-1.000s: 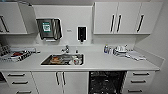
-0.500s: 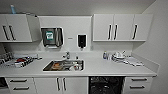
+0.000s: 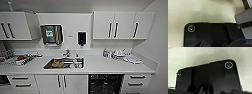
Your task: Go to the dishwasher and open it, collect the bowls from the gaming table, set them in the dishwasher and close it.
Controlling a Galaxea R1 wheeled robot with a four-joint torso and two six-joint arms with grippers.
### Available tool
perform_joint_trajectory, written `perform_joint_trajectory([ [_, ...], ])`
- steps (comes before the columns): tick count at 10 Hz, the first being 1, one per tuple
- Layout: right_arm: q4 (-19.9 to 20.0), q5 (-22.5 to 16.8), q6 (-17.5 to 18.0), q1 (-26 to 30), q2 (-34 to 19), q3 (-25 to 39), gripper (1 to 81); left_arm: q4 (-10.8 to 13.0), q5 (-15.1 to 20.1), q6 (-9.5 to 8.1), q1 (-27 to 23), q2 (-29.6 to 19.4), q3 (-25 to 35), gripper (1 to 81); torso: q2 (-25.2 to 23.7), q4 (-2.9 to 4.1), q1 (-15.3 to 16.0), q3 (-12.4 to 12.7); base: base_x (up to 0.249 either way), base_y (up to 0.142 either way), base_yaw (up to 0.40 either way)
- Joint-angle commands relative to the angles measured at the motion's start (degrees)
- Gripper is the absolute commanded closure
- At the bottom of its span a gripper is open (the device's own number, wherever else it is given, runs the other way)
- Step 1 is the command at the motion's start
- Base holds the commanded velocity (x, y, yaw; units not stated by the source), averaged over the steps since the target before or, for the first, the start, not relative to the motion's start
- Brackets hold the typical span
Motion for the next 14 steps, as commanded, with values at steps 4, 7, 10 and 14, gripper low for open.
perform_joint_trajectory([
  [4, -0.6, -2.7, -0.2, 3.5, -0.3, 0.1, 1.0, 0.2, 2.0, -0.01, -3.3, -0.3, 0.2, 1.0, 11.8, 0.0, -7.6, 0.0, 0.0, 0.0, 0.0],
  [7, -0.5, -2.7, -0.2, 3.5, -0.2, 0.1, 1.0, 0.2, 2.0, -0.01, -3.3, -0.3, 0.2, 1.0, 17.9, 0.0, -11.6, 4.7, 0.0, 0.0, 0.0],
  [10, -0.5, -2.7, -0.2, 3.5, -0.3, 0.1, 1.0, 0.2, 2.0, -0.01, -3.3, -0.3, 0.2, 1.0, 22.9, 0.0, -14.8, 8.3, 0.0, 0.0, 0.0],
  [14, -0.6, -2.7, -0.2, 3.5, -0.3, 0.1, 1.0, 0.2, 2.0, -0.01, -3.2, -0.2, 0.2, 1.0, 30.3, 0.0, -19.7, 8.4, 0.0, 0.0, 0.0],
])
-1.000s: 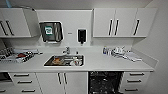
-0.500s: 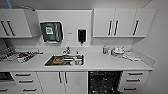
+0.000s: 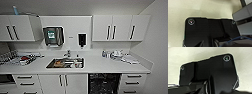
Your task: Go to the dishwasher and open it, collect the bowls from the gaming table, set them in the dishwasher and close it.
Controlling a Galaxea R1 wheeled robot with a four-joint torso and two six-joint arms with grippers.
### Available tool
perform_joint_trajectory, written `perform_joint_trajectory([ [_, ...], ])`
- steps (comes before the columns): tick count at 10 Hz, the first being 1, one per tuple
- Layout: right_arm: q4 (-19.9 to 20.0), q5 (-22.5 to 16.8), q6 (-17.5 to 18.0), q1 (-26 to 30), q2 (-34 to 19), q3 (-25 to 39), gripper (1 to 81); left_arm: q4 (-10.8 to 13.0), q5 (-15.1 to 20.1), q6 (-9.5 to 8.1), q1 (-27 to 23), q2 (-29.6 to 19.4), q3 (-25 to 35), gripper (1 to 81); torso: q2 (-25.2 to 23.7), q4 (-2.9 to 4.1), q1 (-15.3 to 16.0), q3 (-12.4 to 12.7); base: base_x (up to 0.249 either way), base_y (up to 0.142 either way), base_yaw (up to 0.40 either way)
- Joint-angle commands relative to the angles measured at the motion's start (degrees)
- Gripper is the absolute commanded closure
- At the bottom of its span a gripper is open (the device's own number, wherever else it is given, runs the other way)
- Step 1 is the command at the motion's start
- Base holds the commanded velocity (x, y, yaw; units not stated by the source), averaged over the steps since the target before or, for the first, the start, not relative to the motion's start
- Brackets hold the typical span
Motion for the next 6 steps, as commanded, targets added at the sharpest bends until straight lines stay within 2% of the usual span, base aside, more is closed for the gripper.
perform_joint_trajectory([
  [1, -0.5, -2.7, -0.2, 3.4, -0.3, 0.1, 1.0, 0.2, 1.9, -0.01, -3.0, -0.1, 0.2, 1.0, 5.5, 0.0, -3.5, 0.0, 0.0, 0.0, 0.0],
  [4, -0.6, -2.7, -0.2, 3.5, -0.3, 0.1, 1.0, 0.2, 1.9, -0.01, -3.0, -0.1, 0.2, 1.0, 11.6, 0.0, -7.5, 0.1, 0.0, 0.0, 0.0],
  [5, -0.6, -2.7, -0.2, 3.4, -0.3, 0.1, 1.0, 0.2, 1.9, -0.01, -3.0, -0.2, 0.2, 1.0, 7.9, 0.0, -5.1, 0.1, 0.0, 0.0, 0.0],
  [6, -0.6, -2.7, -0.2, 3.4, -0.4, 0.1, 1.0, 0.2, 1.9, -0.01, -3.0, -0.1, 0.2, 1.0, 9.2, 0.0, -5.9, 3.6, 0.0, 0.0, 0.0],
])
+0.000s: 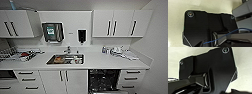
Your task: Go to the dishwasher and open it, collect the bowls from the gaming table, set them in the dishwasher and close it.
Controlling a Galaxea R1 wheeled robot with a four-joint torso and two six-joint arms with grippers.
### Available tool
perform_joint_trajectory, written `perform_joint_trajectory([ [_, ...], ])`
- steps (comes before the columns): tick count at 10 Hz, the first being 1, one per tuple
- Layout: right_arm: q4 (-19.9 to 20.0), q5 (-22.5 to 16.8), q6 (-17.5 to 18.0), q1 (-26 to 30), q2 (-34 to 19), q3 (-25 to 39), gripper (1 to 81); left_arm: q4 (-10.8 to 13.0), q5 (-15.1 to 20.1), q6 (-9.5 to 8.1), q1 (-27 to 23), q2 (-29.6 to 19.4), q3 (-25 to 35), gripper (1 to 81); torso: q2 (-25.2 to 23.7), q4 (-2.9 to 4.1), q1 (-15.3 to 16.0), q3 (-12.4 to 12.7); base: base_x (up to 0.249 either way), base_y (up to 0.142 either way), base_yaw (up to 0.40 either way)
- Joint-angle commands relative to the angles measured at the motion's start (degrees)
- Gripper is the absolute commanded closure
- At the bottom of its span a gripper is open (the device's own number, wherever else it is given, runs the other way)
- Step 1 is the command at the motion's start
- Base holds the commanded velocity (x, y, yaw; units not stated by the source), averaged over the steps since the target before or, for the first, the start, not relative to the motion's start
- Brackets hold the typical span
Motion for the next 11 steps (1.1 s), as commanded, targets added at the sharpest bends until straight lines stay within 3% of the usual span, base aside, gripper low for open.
perform_joint_trajectory([
  [1, -0.5, -2.8, -0.2, 3.4, -0.4, 0.1, 1.0, 0.2, 1.9, -0.03, -2.8, -0.5, 0.2, 1.0, -0.1, 0.0, 0.0, 4.2, 0.0, 0.0, 0.0],
  [3, -0.5, -2.8, -0.2, 3.3, -0.5, 0.1, 1.0, 0.2, 1.9, -0.03, -2.8, -0.4, 0.2, 1.0, 0.6, 0.0, -0.3, 6.1, 0.0, 0.0, 0.0],
  [4, -0.5, -2.8, -0.2, 3.3, -0.5, 0.1, 1.0, 0.2, 1.9, 0.05, -2.8, -0.4, 0.2, 1.0, 0.6, 0.0, -0.4, 3.2, 0.0, 0.0, 0.0],
  [5, -0.5, -2.8, -0.2, 3.3, -0.5, 0.1, 1.0, 0.2, 1.9, 0.06, -2.8, -0.4, 0.2, 1.0, 0.6, 0.0, -0.4, 4.6, 0.0, 0.0, 0.0],
  [6, -0.5, -2.8, -0.2, 3.4, -0.5, 0.1, 1.0, 0.2, 1.9, 0.06, -2.8, -0.4, 0.2, 1.0, 6.4, 0.0, -1.5, 5.0, 0.0, 0.0, 0.0],
  [11, -0.5, -2.8, -0.2, 3.3, -0.5, 0.1, 1.0, 0.2, 1.9, 0.06, -2.8, -0.3, 0.2, 1.0, 12.0, 0.0, -1.5, 5.5, 0.0, 0.0, 0.0],
])
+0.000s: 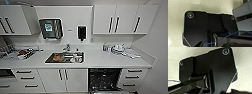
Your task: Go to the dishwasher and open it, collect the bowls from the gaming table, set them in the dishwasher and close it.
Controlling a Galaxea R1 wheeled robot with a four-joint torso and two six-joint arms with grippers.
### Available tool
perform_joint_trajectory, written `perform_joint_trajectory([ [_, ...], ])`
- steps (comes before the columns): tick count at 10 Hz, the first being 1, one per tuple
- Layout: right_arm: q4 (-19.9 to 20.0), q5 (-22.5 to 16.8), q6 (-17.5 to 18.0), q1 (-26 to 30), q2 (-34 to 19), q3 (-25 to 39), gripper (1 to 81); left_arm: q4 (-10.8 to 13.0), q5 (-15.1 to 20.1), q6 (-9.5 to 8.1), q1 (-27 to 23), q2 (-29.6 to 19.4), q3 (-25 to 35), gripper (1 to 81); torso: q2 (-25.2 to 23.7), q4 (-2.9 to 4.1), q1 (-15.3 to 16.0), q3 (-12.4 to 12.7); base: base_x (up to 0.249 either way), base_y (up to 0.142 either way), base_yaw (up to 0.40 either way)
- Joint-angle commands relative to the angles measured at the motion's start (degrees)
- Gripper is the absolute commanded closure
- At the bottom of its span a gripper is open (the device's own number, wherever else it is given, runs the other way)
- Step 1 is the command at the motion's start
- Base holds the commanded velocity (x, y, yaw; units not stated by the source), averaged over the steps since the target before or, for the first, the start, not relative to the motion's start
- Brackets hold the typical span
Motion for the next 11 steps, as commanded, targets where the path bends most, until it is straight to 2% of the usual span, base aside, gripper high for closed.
perform_joint_trajectory([
  [1, -0.5, -2.9, -0.2, 2.6, -0.5, 0.1, 1.0, 0.2, 2.0, 0.12, -2.3, -0.3, 0.2, 1.0, -0.1, 0.0, 0.0, 0.0, 0.0, 0.0, 0.0],
  [2, -0.5, -2.9, -0.2, 2.7, -0.5, 0.1, 1.0, 0.2, 2.0, 0.29, -2.2, -0.2, 0.2, 1.0, 0.5, 0.0, 0.0, 0.0, 0.0, 0.0, 0.0],
  [3, -0.5, -2.9, -0.2, 2.6, -0.5, 0.1, 1.0, 0.2, 2.0, 0.38, -2.3, -0.2, 0.2, 1.0, 1.0, 0.0, -0.1, 3.5, 0.0, 0.0, 0.0],
  [6, -0.5, -2.9, -0.2, 2.7, -0.5, 0.1, 1.0, 0.2, 2.0, 0.38, -2.3, -0.2, 0.2, 1.0, 1.2, 0.0, 0.0, 7.8, 0.0, 0.0, 0.0],
  [7, -0.4, -2.9, -0.2, 2.7, -0.4, 0.1, 1.0, 0.1, 2.0, 0.12, -2.2, -0.2, 0.2, 1.0, 1.2, 0.0, -0.1, 4.9, 0.0, 0.0, 0.0],
  [9, -0.3, -2.9, -0.1, 3.0, 0.1, -0.3, 1.0, 0.1, 2.0, 0.21, -2.6, 0.4, -1.0, 1.0, 1.2, 0.0, -0.2, 6.4, 0.0, 0.0, 0.0],
  [11, -0.3, -3.6, 0.0, 2.8, 2.2, -3.3, 1.0, 0.2, 2.1, 0.21, -2.7, 3.1, -6.2, 1.0, 1.2, 0.0, -0.2, 6.6, 0.0, 0.0, 0.0],
])
